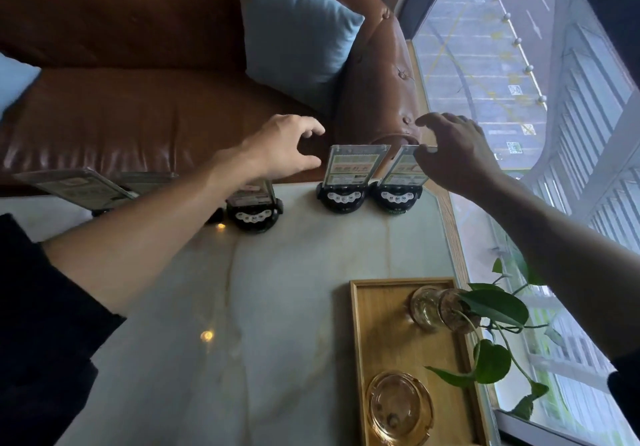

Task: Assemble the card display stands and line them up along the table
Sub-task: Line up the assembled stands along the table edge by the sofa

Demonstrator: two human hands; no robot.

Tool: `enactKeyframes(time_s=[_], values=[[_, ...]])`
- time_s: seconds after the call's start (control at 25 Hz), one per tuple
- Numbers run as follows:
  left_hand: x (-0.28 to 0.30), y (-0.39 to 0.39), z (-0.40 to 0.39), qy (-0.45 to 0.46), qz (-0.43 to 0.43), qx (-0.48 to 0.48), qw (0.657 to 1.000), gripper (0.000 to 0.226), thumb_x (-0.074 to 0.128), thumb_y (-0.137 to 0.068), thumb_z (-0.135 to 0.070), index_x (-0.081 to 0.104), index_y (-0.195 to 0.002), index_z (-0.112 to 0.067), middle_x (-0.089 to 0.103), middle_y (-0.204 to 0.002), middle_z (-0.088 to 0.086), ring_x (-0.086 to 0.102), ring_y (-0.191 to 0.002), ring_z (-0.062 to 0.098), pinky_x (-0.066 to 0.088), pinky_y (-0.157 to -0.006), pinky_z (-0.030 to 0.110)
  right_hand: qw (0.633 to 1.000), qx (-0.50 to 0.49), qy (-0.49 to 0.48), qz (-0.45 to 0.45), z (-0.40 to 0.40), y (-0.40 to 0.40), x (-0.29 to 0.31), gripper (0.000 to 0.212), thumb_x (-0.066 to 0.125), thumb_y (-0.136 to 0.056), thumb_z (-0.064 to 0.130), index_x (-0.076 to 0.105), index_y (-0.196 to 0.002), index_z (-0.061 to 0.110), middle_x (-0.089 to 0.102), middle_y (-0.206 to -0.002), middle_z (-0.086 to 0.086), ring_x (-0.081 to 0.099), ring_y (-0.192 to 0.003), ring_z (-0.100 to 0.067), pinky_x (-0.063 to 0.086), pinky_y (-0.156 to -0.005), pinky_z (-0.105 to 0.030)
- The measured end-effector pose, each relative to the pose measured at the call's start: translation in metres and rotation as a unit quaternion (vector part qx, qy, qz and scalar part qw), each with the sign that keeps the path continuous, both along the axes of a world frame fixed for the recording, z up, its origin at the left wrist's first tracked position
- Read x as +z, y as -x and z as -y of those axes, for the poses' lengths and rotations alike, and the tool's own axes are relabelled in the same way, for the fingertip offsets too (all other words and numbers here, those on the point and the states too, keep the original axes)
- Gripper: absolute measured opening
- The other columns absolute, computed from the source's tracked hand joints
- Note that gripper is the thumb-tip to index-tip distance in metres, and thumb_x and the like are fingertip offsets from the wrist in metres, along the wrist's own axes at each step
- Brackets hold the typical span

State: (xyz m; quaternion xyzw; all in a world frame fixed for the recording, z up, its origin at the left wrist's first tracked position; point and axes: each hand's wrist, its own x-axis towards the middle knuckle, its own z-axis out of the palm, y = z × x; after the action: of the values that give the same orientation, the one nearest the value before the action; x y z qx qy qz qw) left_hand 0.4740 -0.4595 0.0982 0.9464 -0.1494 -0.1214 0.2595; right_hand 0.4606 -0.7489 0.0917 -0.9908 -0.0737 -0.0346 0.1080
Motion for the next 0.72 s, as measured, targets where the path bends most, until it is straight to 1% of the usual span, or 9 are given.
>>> enactKeyframes(time_s=[0.08, 0.2, 0.28, 0.4, 0.44, 0.52, 0.6, 0.72], values=[[0.016, 0.002, -0.033, -0.031, -0.031, 0.021, 0.999, 0.057, 0.082, -0.073, -0.034, 0.064, -0.127, -0.026, 0.068, -0.118, -0.001, 0.062, -0.107, 0.018, 0.048, -0.092, 0.03, 0.998, 0.025, -0.033, 0.036, -0.033, -0.006, 0.016, 0.033, 0.056, -0.086, 0.023, 0.063, -0.116, 0.011, 0.069, -0.109, -0.016, 0.061, -0.103, -0.039, 0.047, -0.093, -0.047], [0.021, 0.013, -0.069, -0.093, -0.081, 0.026, 0.992, 0.059, 0.086, -0.067, -0.036, 0.066, -0.122, -0.028, 0.065, -0.106, -0.006, 0.061, -0.099, 0.016, 0.052, -0.091, 0.036, 0.99, 0.108, -0.088, 0.026, -0.095, -0.01, 0.03, 0.035, 0.05, -0.082, 0.024, 0.067, -0.111, 0.014, 0.072, -0.107, -0.012, 0.065, -0.101, -0.036, 0.051, -0.09, -0.048], [0.01, 0.02, -0.09, -0.135, -0.089, 0.035, 0.986, 0.052, 0.087, -0.067, -0.031, 0.067, -0.116, -0.029, 0.065, -0.106, -0.006, 0.061, -0.099, 0.017, 0.053, -0.089, 0.039, 0.985, 0.149, -0.091, -0.01, -0.137, -0.005, 0.028, 0.032, 0.054, -0.083, 0.022, 0.069, -0.111, 0.015, 0.073, -0.107, -0.007, 0.066, -0.103, -0.032, 0.051, -0.091, -0.045], [-0.007, 0.028, -0.108, -0.174, -0.06, 0.039, 0.982, 0.029, 0.081, -0.073, -0.019, 0.073, -0.1, -0.028, 0.071, -0.097, -0.004, 0.064, -0.092, 0.022, 0.056, -0.083, 0.043, 0.976, 0.186, -0.064, -0.096, -0.184, 0.003, 0.012, 0.029, 0.059, -0.086, 0.026, 0.068, -0.113, 0.019, 0.074, -0.108, -0.002, 0.066, -0.103, -0.029, 0.049, -0.092, -0.04], [-0.012, 0.029, -0.111, -0.162, -0.041, 0.042, 0.985, 0.022, 0.077, -0.076, -0.015, 0.074, -0.096, -0.026, 0.072, -0.094, -0.001, 0.066, -0.09, 0.024, 0.056, -0.081, 0.043, 0.973, 0.193, -0.047, -0.118, -0.197, 0.005, 0.005, 0.028, 0.059, -0.087, 0.028, 0.067, -0.112, 0.021, 0.074, -0.107, -0.002, 0.065, -0.104, -0.029, 0.048, -0.091, -0.038], [-0.019, 0.032, -0.112, -0.113, -0.004, 0.061, 0.992, 0.017, 0.071, -0.082, -0.01, 0.076, -0.093, -0.022, 0.074, -0.093, 0.004, 0.067, -0.091, 0.027, 0.056, -0.08, 0.041, 0.971, 0.2, -0.025, -0.132, -0.21, 0.006, -0.006, 0.025, 0.057, -0.088, 0.026, 0.068, -0.11, 0.024, 0.074, -0.105, -0.002, 0.064, -0.103, -0.029, 0.044, -0.085, -0.034], [-0.021, 0.032, -0.112, -0.064, 0.016, 0.074, 0.995, 0.017, 0.071, -0.084, -0.01, 0.078, -0.097, -0.019, 0.076, -0.096, 0.006, 0.068, -0.091, 0.026, 0.055, -0.079, 0.039, 0.972, 0.192, -0.026, -0.133, -0.212, 0.004, -0.008, 0.023, 0.054, -0.088, 0.02, 0.07, -0.105, 0.023, 0.073, -0.1, -0.004, 0.064, -0.098, -0.03, 0.04, -0.076, -0.031], [-0.019, 0.03, -0.106, -0.009, 0.028, 0.062, 0.998, 0.018, 0.072, -0.085, -0.012, 0.078, -0.101, -0.015, 0.077, -0.098, 0.007, 0.069, -0.092, 0.024, 0.055, -0.082, 0.04, 0.974, 0.193, -0.015, -0.12, -0.2, -0.005, -0.002, 0.018, 0.057, -0.088, 0.019, 0.072, -0.098, 0.021, 0.073, -0.093, -0.007, 0.063, -0.092, -0.032, 0.037, -0.072, -0.029]])
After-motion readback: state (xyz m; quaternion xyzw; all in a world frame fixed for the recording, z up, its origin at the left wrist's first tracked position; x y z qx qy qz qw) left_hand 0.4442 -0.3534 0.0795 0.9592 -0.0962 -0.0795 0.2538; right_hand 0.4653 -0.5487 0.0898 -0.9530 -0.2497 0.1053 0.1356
